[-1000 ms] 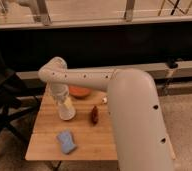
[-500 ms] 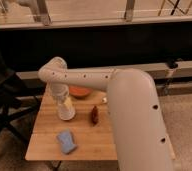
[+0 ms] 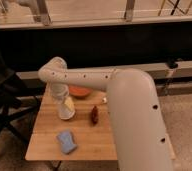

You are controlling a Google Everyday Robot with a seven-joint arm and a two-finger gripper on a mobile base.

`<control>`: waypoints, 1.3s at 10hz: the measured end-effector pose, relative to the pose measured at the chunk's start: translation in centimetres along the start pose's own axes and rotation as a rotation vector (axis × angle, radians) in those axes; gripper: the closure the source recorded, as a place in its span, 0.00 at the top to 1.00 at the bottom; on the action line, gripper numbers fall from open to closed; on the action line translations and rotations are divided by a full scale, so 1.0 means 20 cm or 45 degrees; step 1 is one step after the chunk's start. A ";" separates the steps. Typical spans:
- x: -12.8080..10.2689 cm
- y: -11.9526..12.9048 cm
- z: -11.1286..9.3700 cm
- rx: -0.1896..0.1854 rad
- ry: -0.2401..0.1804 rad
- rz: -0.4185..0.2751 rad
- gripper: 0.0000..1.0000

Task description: Place the ceramic cup over the eraser

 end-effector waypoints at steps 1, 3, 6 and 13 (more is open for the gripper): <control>0.00 0.00 0.00 -0.002 0.001 0.003 0.80; 0.00 0.00 0.00 -0.005 0.003 0.007 0.80; 0.00 0.01 0.01 -0.009 0.001 0.008 0.80; 0.03 0.09 -0.08 -0.025 -0.036 0.009 0.80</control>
